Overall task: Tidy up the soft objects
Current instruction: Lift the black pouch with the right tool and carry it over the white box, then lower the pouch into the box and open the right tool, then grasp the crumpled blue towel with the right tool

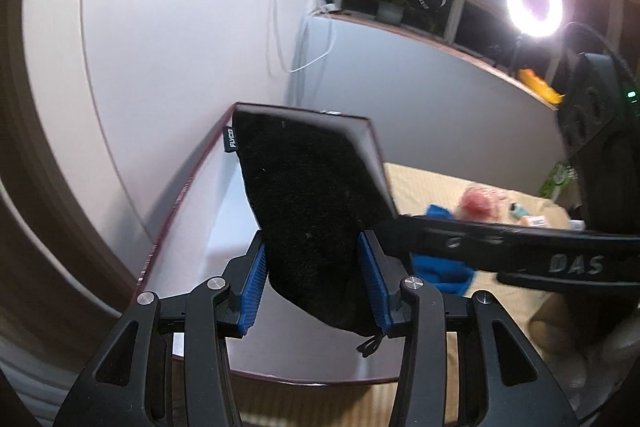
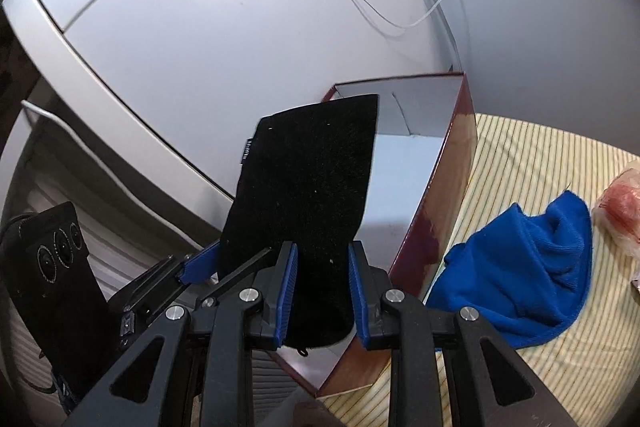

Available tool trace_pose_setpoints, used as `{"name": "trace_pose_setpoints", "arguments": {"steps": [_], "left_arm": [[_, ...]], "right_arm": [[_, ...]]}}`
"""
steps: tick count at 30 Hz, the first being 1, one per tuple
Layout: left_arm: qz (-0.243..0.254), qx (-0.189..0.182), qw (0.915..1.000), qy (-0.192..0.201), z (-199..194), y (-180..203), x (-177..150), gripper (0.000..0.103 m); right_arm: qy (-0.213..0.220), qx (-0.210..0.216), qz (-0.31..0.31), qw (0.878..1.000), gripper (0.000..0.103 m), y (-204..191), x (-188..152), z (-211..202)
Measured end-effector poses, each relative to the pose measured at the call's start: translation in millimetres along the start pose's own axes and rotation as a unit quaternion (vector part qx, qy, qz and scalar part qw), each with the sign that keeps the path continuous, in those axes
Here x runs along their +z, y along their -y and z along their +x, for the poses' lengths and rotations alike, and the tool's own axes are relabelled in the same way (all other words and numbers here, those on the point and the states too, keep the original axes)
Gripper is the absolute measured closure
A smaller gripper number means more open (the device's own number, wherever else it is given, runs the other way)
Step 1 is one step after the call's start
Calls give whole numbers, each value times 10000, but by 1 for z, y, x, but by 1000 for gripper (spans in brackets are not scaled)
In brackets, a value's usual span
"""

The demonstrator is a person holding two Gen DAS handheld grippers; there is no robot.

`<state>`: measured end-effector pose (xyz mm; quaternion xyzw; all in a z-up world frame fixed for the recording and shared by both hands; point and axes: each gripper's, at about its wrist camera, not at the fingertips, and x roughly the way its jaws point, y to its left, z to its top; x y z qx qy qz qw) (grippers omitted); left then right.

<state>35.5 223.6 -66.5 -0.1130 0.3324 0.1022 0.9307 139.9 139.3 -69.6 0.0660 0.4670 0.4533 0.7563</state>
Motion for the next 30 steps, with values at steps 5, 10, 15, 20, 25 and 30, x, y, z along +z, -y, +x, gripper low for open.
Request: {"name": "trace_pose_setpoints", "arguments": {"steps": [5, 10, 15, 20, 25, 30], "left_arm": [[-139, 177, 9997, -16, 0, -9, -2, 60], [-178, 194, 9996, 52, -7, -11, -5, 59], [-308, 83, 9995, 76, -12, -7, -7, 49], [-308, -155, 9993, 155, -23, 11, -11, 49], [-213, -488, 9982, 259, -37, 42, -16, 48], [-78, -862, 9961, 182, -42, 79, -28, 45]], "right_arm": [[133, -175, -70, 9997, 79, 4, -4, -7], [232, -234, -117, 9994, 63, 10, -5, -15], [313, -314, -158, 9989, 57, 21, -5, -29], [435, -468, -318, 9975, 56, 39, -1, -55], [705, -545, -203, 9958, 55, 71, 6, -82], [546, -632, -94, 9965, 40, 98, 13, -86]]}}
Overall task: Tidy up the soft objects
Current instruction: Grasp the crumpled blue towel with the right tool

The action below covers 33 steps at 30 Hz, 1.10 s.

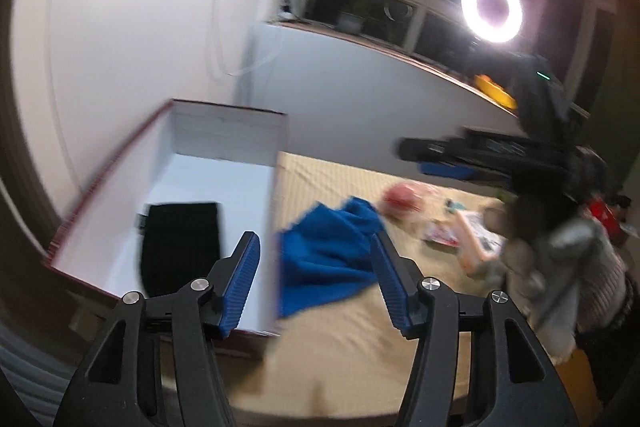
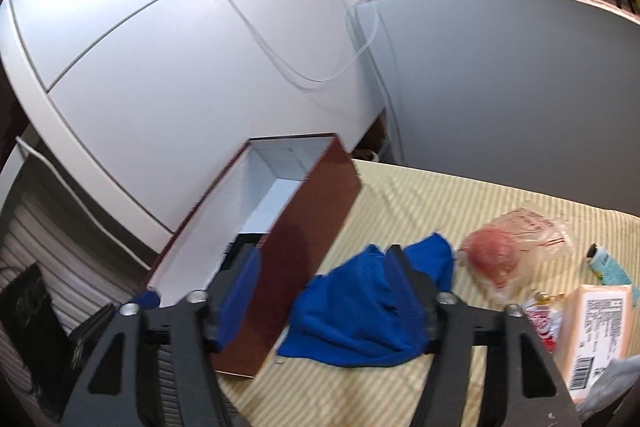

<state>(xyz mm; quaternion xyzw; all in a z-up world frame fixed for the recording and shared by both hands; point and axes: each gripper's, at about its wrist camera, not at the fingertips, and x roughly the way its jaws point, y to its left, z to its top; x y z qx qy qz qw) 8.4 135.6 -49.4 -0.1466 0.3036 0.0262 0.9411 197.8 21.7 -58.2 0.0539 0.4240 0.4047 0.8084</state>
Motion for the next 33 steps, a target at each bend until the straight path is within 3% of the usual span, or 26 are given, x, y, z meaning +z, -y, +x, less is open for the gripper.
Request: {"name": "trace_pose_setpoints", "arguments": {"steps": [6, 11, 13, 17, 23, 28, 33], "left_arm": [[-12, -309, 9986, -422, 33, 39, -23, 43], [-40, -146, 9977, -653, 71, 53, -33, 42], [-56, 8, 9975, -700, 83, 54, -35, 37], [-231, 148, 9953, -928, 112, 45, -38, 36], [-384, 238, 9930, -1089, 143, 36, -36, 35], [-478, 196, 9921, -1142, 159, 30, -31, 35], [-565, 29, 9920, -1132, 165, 24, -27, 38]], "right_arm": [[-645, 65, 135, 9978, 40, 20, -2, 28], [-1098, -94, 154, 9938, 40, 30, -7, 61], [-1242, -168, 223, 9919, 40, 36, -7, 74], [-1463, -243, 389, 9882, 40, 47, -6, 97], [-1713, -505, 323, 9834, 40, 53, -8, 121], [-1822, -437, 472, 9812, 40, 60, -13, 129], [-1909, -330, 490, 9798, 59, 62, -16, 127]]}}
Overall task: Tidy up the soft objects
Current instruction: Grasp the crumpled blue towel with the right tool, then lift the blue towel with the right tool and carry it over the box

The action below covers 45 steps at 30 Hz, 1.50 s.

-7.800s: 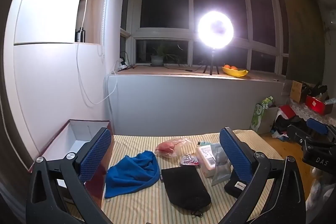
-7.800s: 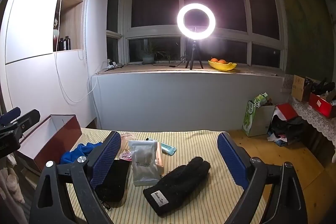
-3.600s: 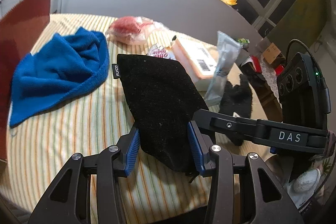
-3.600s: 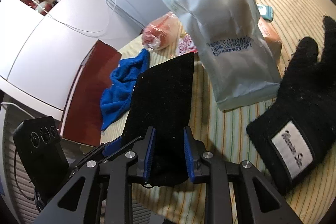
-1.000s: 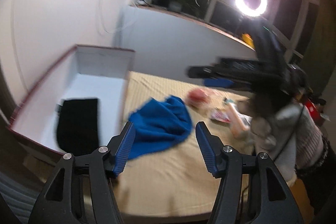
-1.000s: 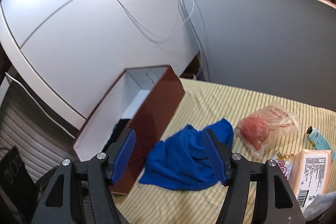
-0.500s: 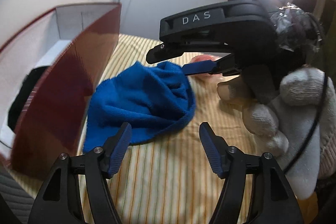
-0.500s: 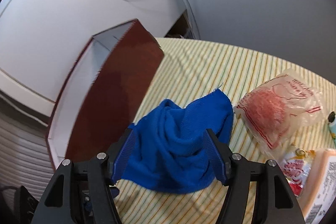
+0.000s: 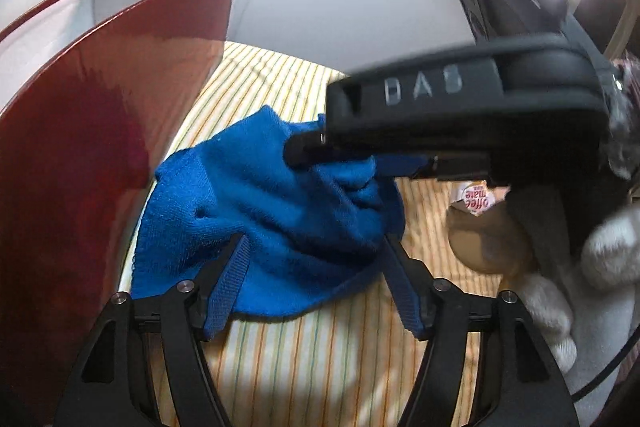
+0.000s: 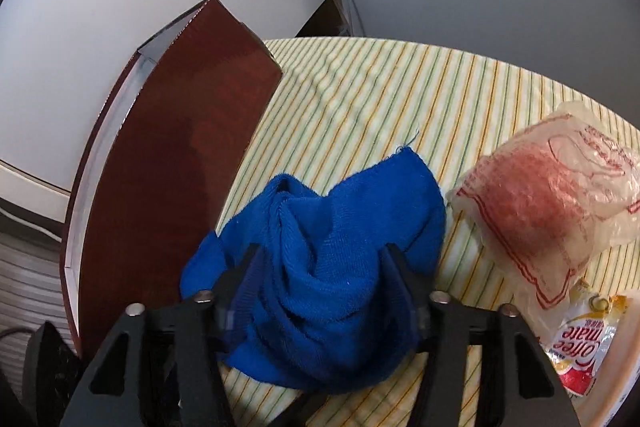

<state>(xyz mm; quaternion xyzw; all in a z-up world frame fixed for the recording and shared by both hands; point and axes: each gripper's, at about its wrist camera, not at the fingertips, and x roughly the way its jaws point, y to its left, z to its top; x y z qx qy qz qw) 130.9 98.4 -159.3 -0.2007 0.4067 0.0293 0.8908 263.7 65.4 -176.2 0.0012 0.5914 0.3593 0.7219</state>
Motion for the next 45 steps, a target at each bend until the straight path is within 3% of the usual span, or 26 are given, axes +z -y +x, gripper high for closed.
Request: {"name": "trace_pose_setpoints", "arguments": {"steps": [1, 6, 10, 19, 27, 37, 45], "left_arm": [[11, -57, 10000, -7, 0, -1, 2, 40], [-2, -232, 9997, -38, 3, 2, 7, 71], [-79, -357, 9993, -40, 3, 3, 8, 82], [103, -613, 9976, 292, -33, 22, 7, 83], [420, -812, 9922, 847, -99, 43, 6, 83], [657, -553, 9842, 1547, -168, 27, 30, 83], [652, -154, 9865, 1493, -181, -14, 63, 83]], "right_arm": [[-39, 56, 15, 10000, 62, 1, -2, 0], [-185, 392, 151, 9989, 76, 4, -10, -3], [-151, 484, 80, 9987, 81, -5, -22, -10], [255, 474, -116, 9985, 83, -27, -47, -54], [865, 545, -411, 9939, 83, -48, -66, -122], [1466, 766, -1099, 9801, 84, -115, -48, -165], [1569, 974, -1422, 9725, 84, -162, -14, -141]]}}
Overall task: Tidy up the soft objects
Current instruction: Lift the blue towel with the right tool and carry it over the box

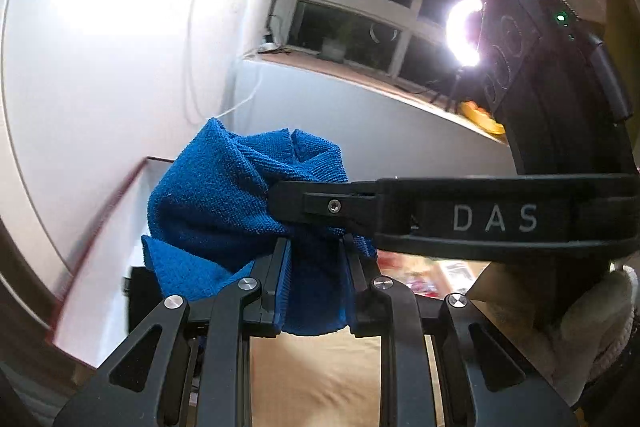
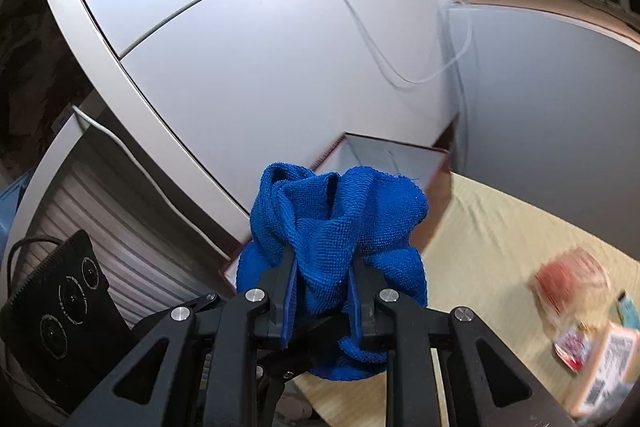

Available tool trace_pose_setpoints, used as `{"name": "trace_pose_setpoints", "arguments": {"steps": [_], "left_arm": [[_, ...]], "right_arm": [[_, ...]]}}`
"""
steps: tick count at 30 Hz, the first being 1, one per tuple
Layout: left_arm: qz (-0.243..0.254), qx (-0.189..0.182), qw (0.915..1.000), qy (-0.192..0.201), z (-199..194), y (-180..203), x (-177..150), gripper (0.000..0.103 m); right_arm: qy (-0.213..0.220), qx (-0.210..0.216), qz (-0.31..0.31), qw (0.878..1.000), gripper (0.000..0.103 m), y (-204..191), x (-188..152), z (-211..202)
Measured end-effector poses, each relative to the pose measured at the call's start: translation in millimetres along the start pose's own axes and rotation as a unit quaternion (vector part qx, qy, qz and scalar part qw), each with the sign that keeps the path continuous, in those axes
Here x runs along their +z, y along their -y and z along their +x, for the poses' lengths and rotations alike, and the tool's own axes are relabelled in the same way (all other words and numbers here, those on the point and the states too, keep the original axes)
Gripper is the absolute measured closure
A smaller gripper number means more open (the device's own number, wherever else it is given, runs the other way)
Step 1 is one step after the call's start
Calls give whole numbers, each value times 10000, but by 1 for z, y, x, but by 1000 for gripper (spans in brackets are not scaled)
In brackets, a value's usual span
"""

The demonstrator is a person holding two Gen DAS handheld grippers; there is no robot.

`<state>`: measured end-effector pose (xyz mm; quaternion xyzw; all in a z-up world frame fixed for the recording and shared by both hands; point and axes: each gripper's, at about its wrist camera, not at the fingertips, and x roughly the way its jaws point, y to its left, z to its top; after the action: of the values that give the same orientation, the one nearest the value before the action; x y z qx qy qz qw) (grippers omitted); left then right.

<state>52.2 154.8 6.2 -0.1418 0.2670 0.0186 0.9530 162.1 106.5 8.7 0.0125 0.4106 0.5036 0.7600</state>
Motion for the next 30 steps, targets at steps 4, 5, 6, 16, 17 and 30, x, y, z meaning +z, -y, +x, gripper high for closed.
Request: {"name": "trace_pose_setpoints", "arguments": {"steps": [4, 5, 6, 16, 17, 30], "left_arm": [[44, 243, 9996, -142, 10, -22, 5, 83], [37, 285, 9994, -185, 14, -27, 5, 83], [25, 323, 9992, -243, 18, -33, 6, 83], [77, 651, 9960, -611, 56, -57, 6, 83], [88, 681, 9957, -629, 57, -57, 6, 83], [32, 1372, 9871, -827, 68, -78, -3, 59]], "right_arm": [[-90, 180, 128, 9997, 84, 0, 12, 32], [-117, 217, 156, 9996, 84, 0, 15, 40], [-148, 248, 178, 9994, 84, 0, 17, 48], [-359, 287, 385, 9982, 84, 14, 27, 98], [-366, 281, 395, 9982, 84, 15, 27, 100], [-380, 74, 705, 9968, 76, 35, 22, 111]]}}
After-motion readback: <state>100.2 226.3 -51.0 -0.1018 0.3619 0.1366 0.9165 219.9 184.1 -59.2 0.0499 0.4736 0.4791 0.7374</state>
